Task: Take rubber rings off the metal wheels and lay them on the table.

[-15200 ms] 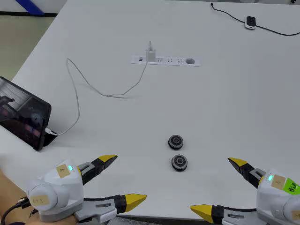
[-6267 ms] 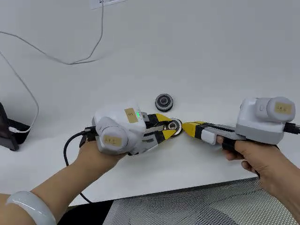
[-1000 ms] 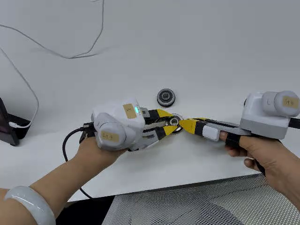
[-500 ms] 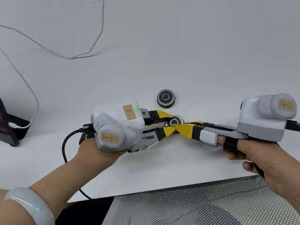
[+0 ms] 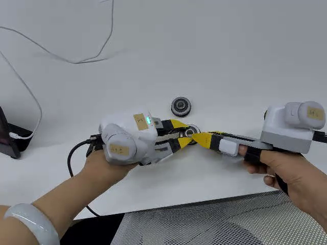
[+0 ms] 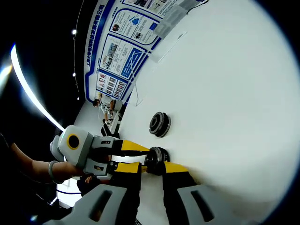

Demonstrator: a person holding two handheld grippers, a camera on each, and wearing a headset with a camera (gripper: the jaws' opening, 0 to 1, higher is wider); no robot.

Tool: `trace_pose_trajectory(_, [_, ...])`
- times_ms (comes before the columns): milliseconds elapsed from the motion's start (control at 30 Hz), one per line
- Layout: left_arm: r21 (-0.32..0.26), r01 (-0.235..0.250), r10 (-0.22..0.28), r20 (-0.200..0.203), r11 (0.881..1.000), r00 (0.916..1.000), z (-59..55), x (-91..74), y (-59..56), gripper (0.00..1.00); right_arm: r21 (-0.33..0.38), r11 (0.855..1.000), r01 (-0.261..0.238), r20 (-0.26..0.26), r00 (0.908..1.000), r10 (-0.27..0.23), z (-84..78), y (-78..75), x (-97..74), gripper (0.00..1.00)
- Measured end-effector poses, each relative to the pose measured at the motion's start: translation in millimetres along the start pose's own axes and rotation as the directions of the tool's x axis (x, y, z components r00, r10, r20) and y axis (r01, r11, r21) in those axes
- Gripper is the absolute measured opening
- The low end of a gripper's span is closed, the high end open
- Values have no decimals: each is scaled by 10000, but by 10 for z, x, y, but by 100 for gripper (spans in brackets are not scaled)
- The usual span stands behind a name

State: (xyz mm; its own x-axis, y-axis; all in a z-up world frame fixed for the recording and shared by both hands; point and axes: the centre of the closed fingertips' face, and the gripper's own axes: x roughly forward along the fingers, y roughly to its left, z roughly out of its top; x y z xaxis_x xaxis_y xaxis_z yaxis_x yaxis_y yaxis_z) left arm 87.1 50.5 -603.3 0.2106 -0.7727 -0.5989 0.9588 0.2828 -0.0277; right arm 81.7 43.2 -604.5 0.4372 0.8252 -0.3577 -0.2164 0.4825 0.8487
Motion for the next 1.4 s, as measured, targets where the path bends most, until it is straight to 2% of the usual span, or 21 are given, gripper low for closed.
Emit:
trace_pose_trajectory(167, [-27,-38,38,10,10000,10000,-10,-12,12,13,72,10000,-6,92,10000,5,2,-4,40,18])
trace_pose_trajectory(333, [23,-2,2,-10,10000,10000,-11,-11,15,12,-9,10000,-15,147,9999,15,23,10,3,17])
trace_pose_trajectory(767, [9,22,-22,3,10000,10000,-17,-8,14,12,-348,9989,329,210,9993,-322,35,-52,-1,4])
trace_pose_trajectory(1400, [1,16,-16,2,10000,10000,-18,-7,4,12,-1168,9913,603,190,9981,-584,62,-46,2,1])
